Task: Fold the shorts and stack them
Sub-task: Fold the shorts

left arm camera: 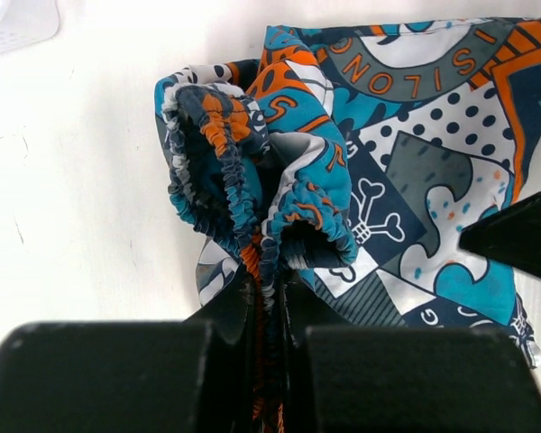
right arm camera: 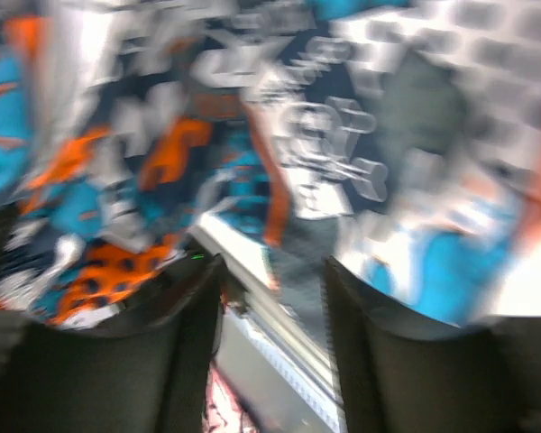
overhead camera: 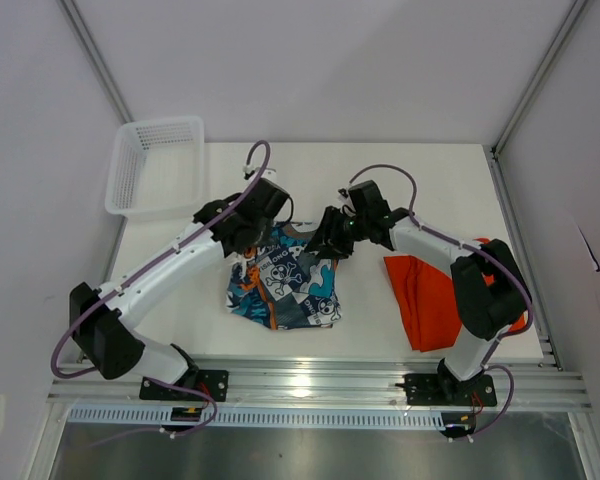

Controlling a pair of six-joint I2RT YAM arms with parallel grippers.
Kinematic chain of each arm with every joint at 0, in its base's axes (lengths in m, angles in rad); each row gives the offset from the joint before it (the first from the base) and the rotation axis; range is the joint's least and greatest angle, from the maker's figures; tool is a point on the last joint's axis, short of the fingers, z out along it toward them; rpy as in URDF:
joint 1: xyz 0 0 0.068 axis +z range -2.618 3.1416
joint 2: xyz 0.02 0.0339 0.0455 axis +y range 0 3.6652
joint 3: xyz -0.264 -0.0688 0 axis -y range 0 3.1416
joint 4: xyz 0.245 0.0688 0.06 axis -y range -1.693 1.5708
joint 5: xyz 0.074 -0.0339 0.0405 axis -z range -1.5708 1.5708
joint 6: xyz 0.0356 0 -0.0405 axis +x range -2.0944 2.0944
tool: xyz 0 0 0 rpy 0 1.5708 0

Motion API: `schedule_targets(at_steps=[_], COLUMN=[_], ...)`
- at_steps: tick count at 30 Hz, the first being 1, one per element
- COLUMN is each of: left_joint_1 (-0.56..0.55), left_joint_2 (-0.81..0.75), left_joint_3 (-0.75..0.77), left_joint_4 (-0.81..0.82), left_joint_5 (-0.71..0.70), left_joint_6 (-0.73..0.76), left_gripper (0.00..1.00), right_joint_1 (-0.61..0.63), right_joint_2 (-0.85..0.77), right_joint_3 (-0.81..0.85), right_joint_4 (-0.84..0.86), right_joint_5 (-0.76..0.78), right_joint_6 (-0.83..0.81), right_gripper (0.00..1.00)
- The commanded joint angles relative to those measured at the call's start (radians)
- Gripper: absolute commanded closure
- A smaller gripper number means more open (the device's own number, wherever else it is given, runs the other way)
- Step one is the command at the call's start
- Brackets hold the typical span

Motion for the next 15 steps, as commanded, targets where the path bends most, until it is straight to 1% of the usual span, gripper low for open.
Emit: schedule_targets(at_steps=[1,3,5,7,11,15], left_joint_1=[-0.042,-0.067,-0.091,-0.111,-0.163,-0.212], left_joint_2=[0.009,0.033,0.064,0.082,0.136,0.213], left_joint_3=[0.019,0.028,0.036,0.051,0.092,0.152], left_joint_4=[0.022,0.009,-0.001,-0.018,-0.044,-0.091], left_joint_5=[-0.063,-0.092,-0.106,-0.141,-0.175,-0.235], left_joint_6=[-0.039,-0.056,-0.081,-0.116,-0.168,-0.231], left_gripper=[0.94,0.93,0.93,0.93,0.92,0.92], right_joint_1=[-0.036,-0.042,-0.042,-0.044,-0.044,-0.039], right_joint_2=[-0.085,-0.107,-0.127,-0.128,-0.104,-0.078], right_joint_3=[-0.036,-0.044,-0.061,-0.075,-0.086,-0.101], right_joint_4=[-0.154,-0.196,-0.234,-0.24,-0.239,-0.207], right_joint_5=[0.191,0.276,0.359,0.384,0.396,0.381], right_joint_6=[-0.112,-0.152,-0.169,-0.184,-0.199,-0.209], right_gripper=[0.53,0.58,0.65,0.72,0.78,0.79])
